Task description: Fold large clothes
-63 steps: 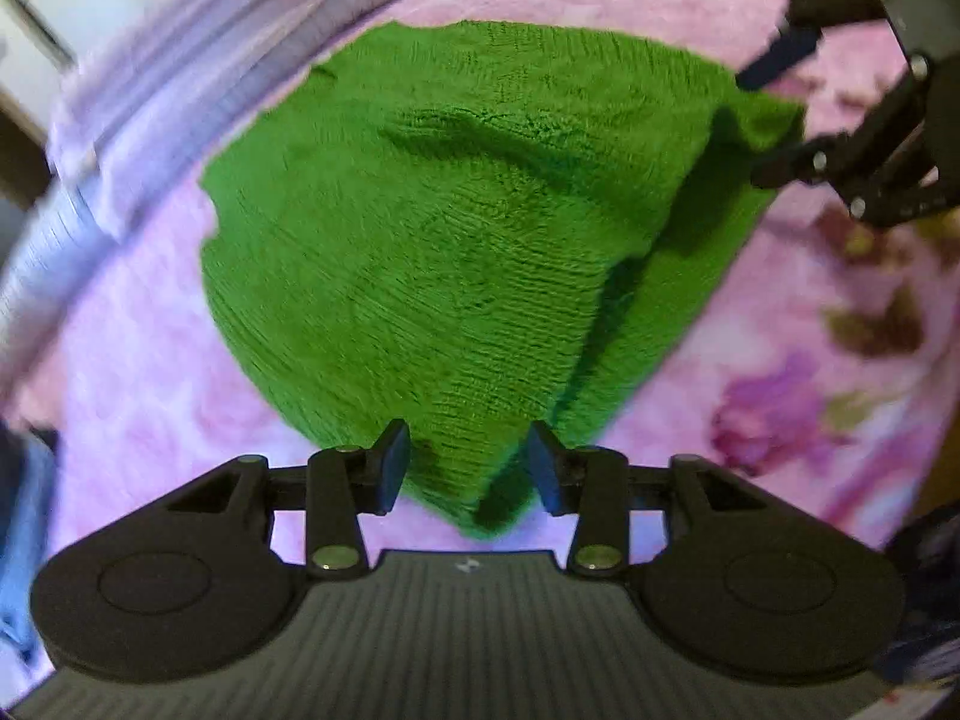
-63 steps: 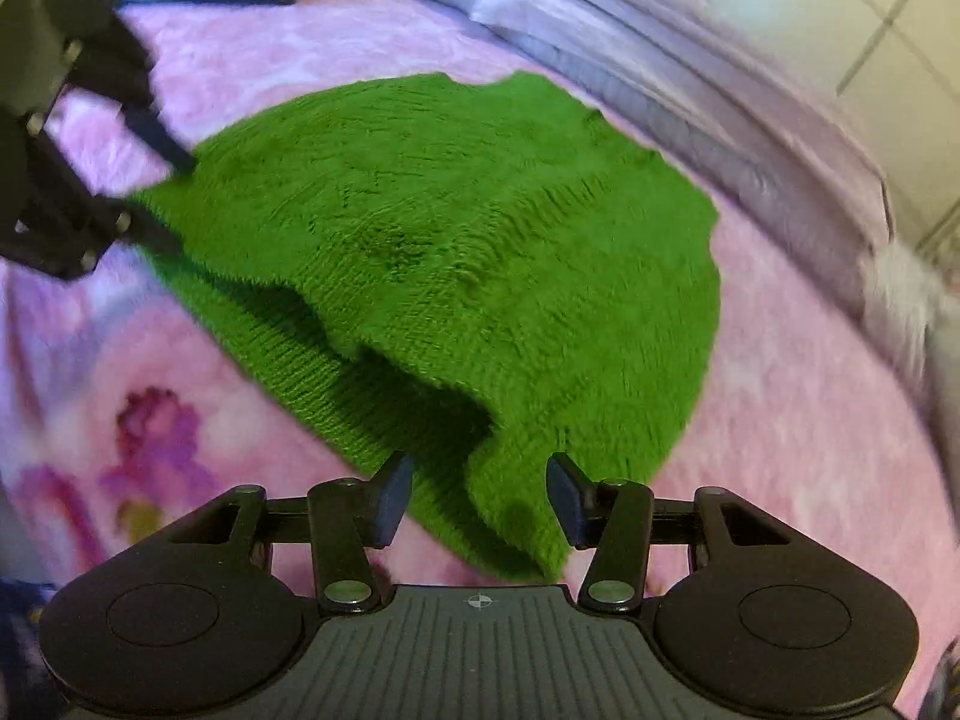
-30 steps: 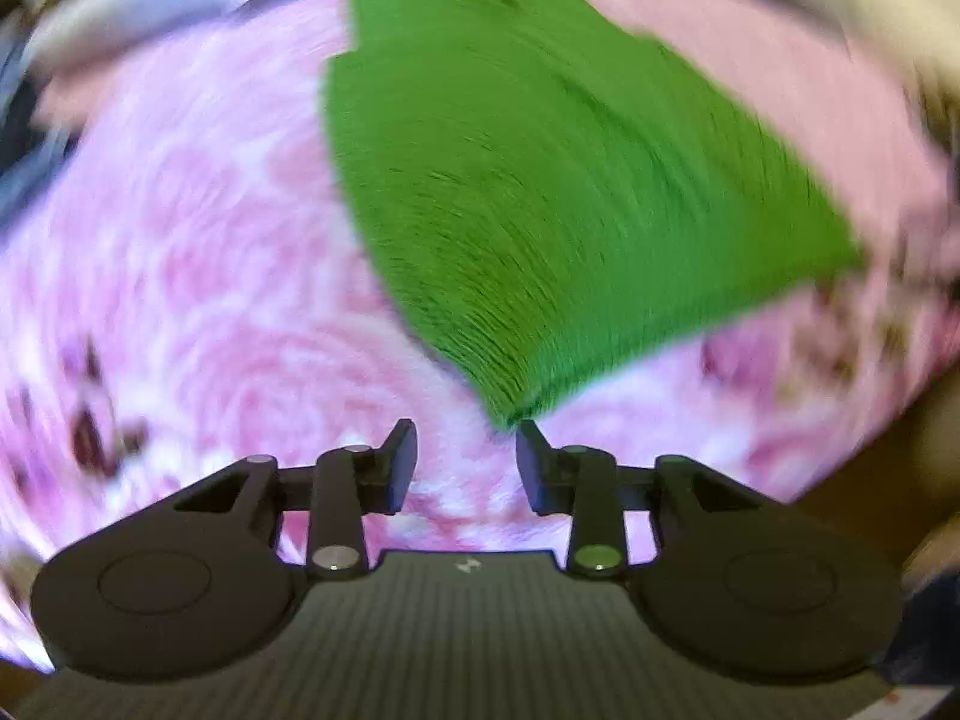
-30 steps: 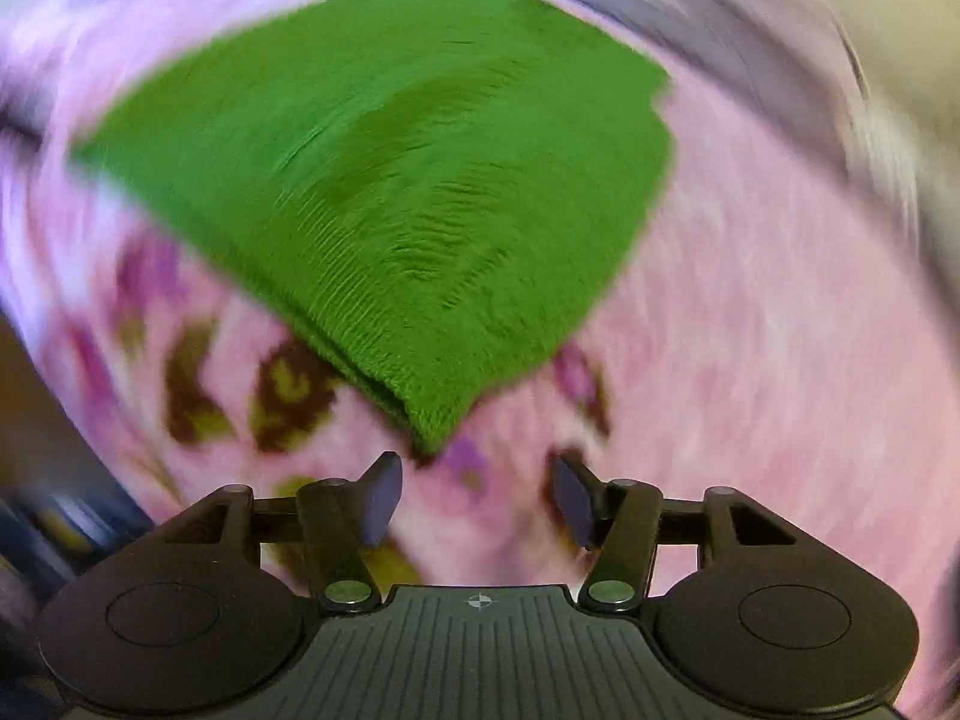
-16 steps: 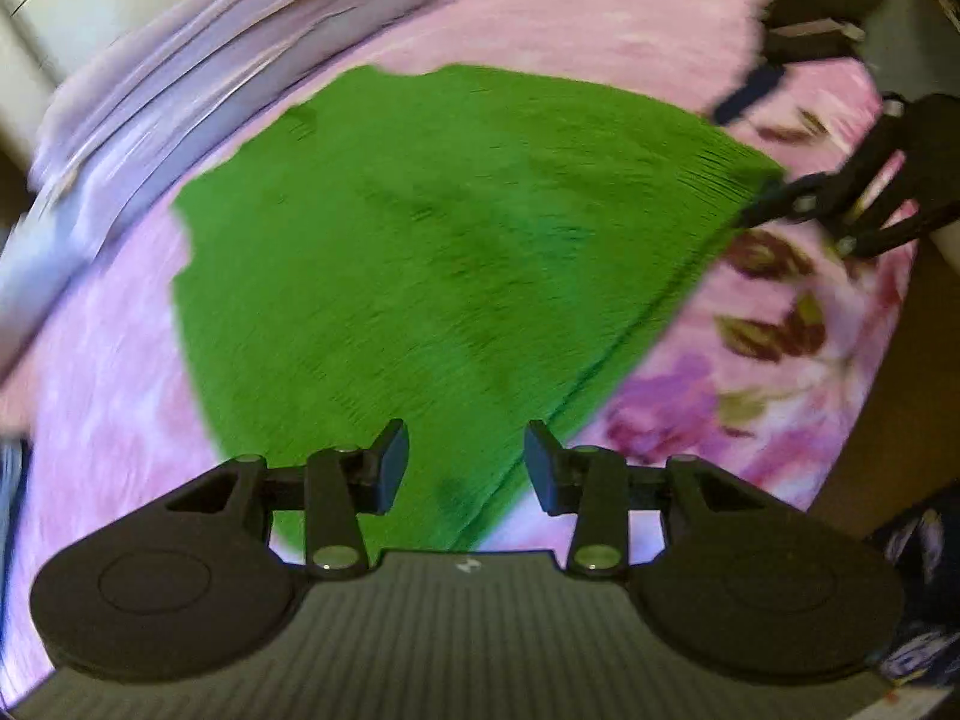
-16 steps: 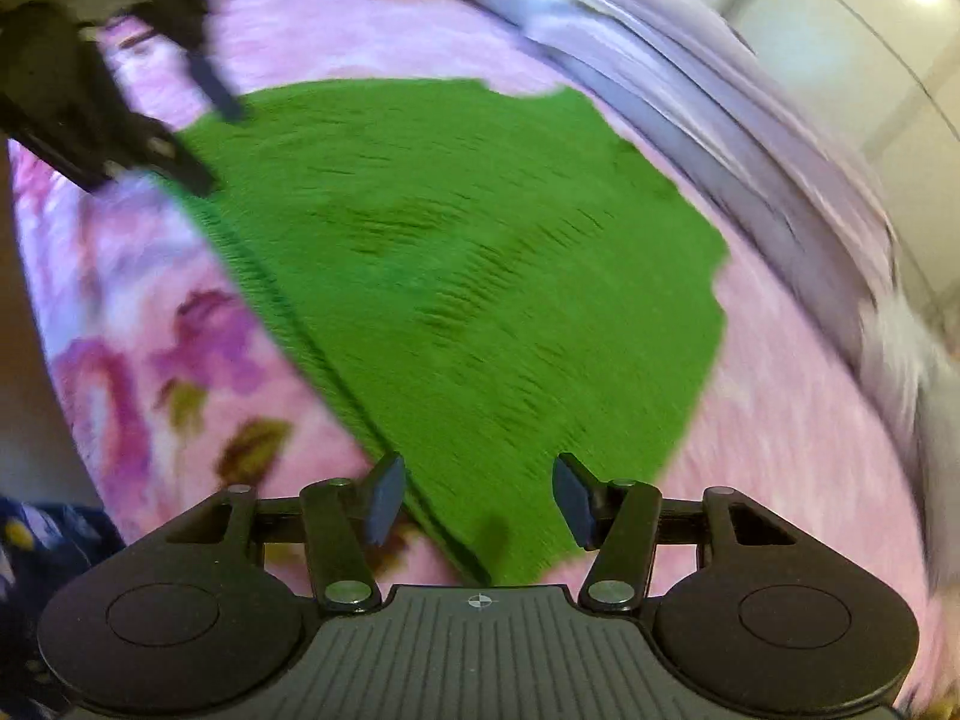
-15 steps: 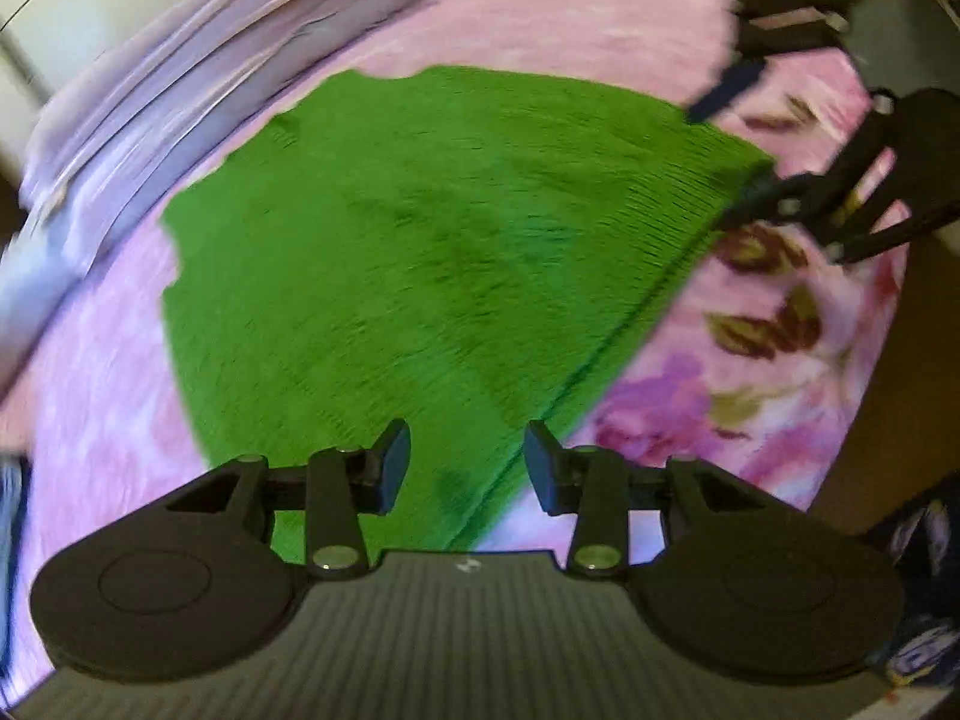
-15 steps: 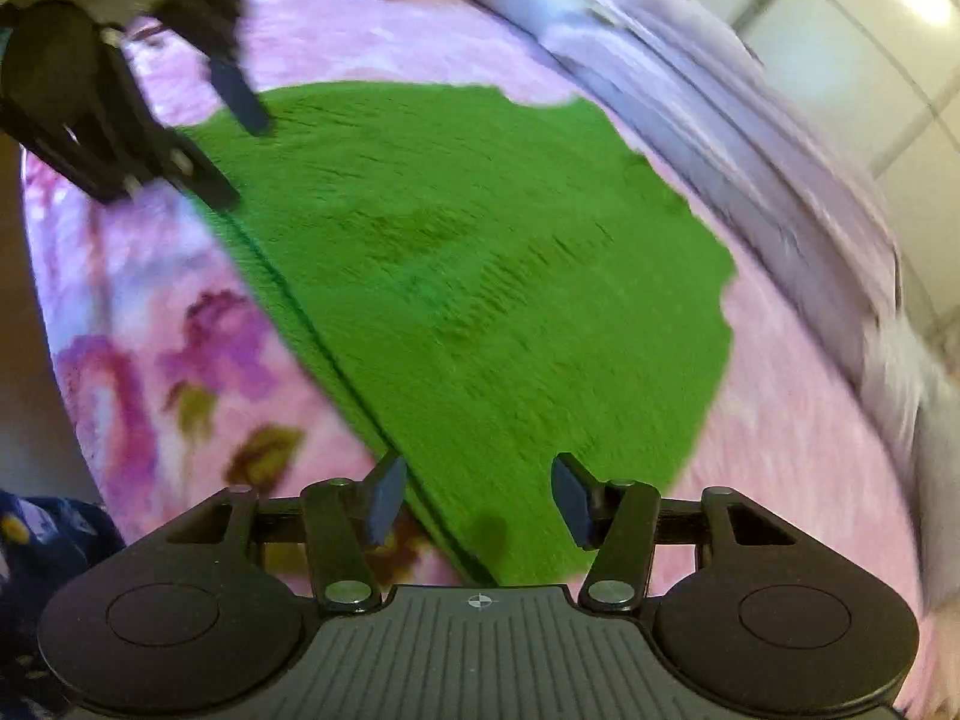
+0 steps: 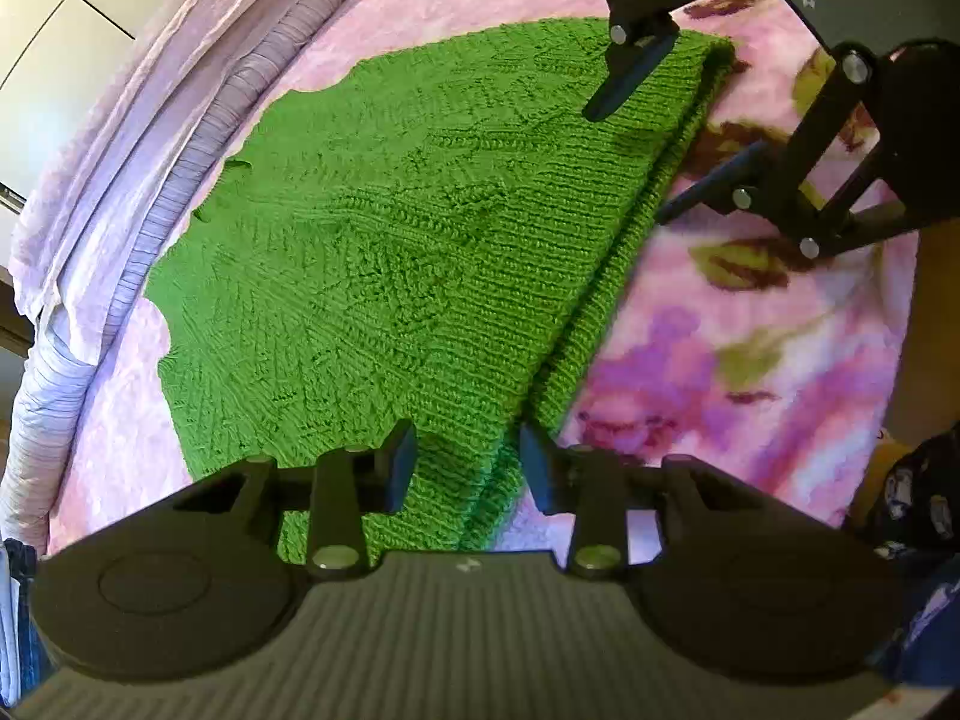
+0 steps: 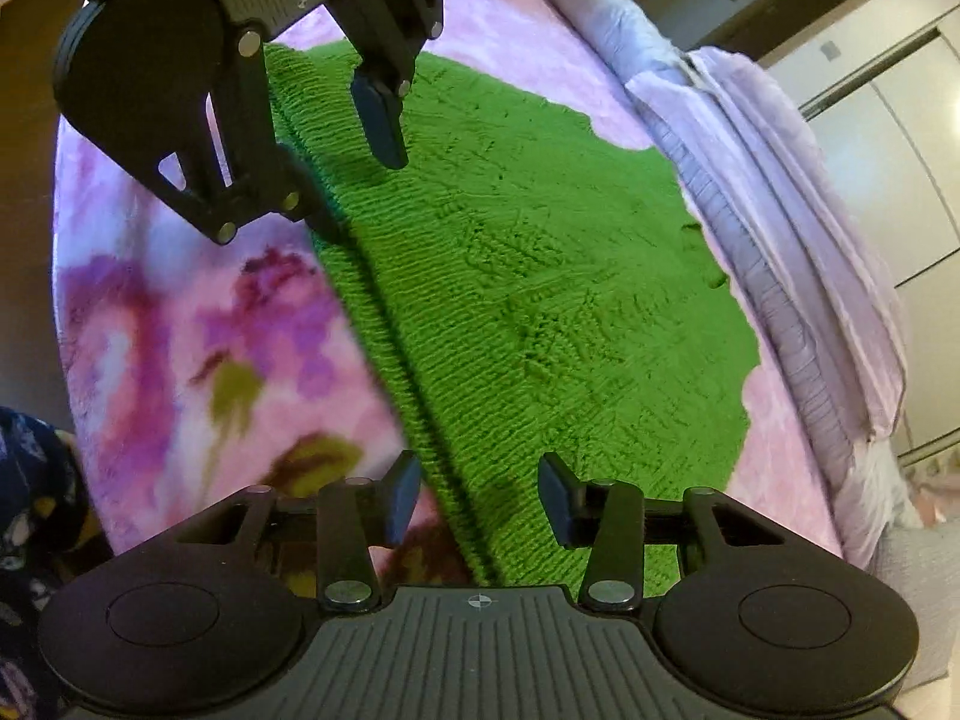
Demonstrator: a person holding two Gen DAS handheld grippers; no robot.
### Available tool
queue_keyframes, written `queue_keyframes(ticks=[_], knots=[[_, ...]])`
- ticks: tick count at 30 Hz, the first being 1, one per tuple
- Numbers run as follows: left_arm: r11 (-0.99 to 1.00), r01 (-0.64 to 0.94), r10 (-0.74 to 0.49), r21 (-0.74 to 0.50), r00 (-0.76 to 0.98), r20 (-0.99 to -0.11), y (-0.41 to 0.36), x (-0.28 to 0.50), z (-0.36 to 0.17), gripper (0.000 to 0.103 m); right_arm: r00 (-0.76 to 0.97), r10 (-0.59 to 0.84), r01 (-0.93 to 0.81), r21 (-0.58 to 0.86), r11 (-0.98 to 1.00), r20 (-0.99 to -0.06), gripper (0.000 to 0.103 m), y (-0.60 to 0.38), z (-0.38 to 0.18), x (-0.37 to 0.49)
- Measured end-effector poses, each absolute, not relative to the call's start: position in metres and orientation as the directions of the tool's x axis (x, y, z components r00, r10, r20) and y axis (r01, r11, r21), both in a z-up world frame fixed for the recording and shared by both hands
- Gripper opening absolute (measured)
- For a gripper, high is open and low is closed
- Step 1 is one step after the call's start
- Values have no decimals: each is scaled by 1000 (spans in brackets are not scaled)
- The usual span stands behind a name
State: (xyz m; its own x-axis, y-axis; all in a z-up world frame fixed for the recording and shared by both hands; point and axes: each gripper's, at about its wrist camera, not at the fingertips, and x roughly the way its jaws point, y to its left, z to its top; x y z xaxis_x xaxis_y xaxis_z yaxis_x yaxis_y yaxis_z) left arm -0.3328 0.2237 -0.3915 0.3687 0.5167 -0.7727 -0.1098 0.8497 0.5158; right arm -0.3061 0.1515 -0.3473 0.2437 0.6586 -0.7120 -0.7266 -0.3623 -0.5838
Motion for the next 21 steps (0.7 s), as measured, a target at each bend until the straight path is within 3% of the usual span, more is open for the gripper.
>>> queue_keyframes(ticks=[11,18,20,21], knots=[[867,-153,496,475,379,-781,232,-336,-384,35,200,696,-753,-563,-341,-690,38,146,-328,-310],[867,-160,496,473,383,-780,231,-338,-385,35,257,675,-712,-608,-352,-692,37,153,-349,-304],[866,-159,497,475,384,-778,232,-338,-386,35,260,691,-710,-619,-337,-674,32,152,-347,-301],[867,-158,496,473,385,-778,232,-338,-386,35,269,702,-708,-630,-320,-659,22,152,-346,-300]])
